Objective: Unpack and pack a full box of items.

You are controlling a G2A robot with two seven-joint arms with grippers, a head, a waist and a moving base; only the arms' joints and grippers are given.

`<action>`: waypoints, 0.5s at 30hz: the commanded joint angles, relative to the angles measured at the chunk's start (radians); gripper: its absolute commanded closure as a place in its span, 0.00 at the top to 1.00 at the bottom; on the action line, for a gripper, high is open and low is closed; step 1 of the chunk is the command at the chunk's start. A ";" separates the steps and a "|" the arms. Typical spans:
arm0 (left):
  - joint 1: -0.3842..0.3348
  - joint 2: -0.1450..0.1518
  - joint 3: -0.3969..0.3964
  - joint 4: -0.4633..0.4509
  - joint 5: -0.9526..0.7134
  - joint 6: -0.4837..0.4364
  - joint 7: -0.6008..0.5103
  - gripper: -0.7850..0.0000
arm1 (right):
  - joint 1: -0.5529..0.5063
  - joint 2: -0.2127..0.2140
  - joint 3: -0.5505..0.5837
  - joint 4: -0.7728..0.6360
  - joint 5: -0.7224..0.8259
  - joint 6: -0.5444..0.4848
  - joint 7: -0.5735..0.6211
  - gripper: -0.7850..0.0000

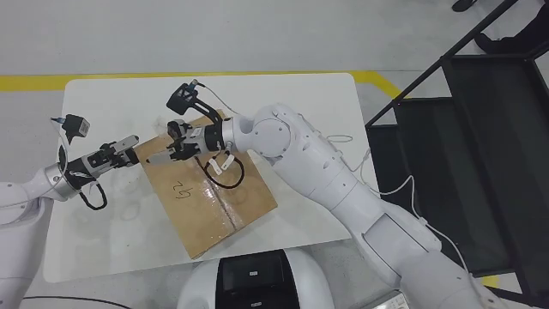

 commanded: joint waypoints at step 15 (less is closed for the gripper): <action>0.000 0.000 0.000 0.000 0.000 0.000 0.000 1.00 | 0.080 -0.031 -0.054 0.172 -0.058 0.061 -0.068 0.00</action>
